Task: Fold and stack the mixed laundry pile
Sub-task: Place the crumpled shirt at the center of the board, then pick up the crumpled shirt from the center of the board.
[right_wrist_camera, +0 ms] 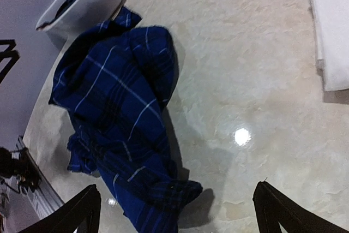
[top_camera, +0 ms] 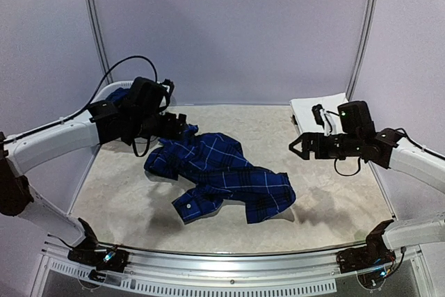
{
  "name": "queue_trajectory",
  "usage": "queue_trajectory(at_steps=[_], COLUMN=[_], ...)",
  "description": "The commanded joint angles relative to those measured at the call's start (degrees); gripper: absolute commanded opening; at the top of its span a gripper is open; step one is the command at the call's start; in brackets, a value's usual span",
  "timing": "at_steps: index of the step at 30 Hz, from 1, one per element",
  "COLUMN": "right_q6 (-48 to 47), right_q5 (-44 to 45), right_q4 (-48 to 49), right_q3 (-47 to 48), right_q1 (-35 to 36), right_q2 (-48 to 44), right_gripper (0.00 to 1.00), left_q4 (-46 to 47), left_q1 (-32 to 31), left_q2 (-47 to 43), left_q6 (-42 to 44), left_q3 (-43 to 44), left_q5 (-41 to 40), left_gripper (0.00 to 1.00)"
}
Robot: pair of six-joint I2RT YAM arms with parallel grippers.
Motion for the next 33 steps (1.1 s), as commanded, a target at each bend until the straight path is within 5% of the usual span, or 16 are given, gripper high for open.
queue_trajectory(at_steps=[1, 8, 14, 21, 28, 33], right_q6=[-3.5, -7.8, -7.8, -7.8, -7.7, -7.5], right_q5=[-5.8, -5.1, -5.1, -4.7, -6.1, -5.2], right_q4=[2.6, 0.7, 1.1, 1.2, 2.6, 2.9], right_q3=[1.8, 5.7, 5.2, 5.1, 4.8, 4.6], right_q1=[5.2, 11.6, 12.2, 12.4, 12.5, 12.5], right_q2=[4.6, 15.5, 17.7, 17.7, 17.2, 16.9], right_gripper=[0.99, 0.96, 0.83, 0.51, 0.1, 0.01], left_q4=[0.7, 9.8, 15.4, 21.3, 26.6, 31.2], left_q1=[4.1, 13.7, 15.6, 16.9, 17.5, 17.6], left_q2=[-1.4, 3.2, 6.3, 6.3, 2.8, 2.8], left_q6=[-4.7, -7.7, -9.6, -14.9, -18.2, -19.3], left_q3=[-8.2, -13.7, -15.5, -19.9, -27.1, -29.2], left_q5=[3.8, 18.8, 24.5, 27.2, 27.4, 29.0], left_gripper=[0.99, 0.92, 0.86, 0.71, 0.69, 0.68])
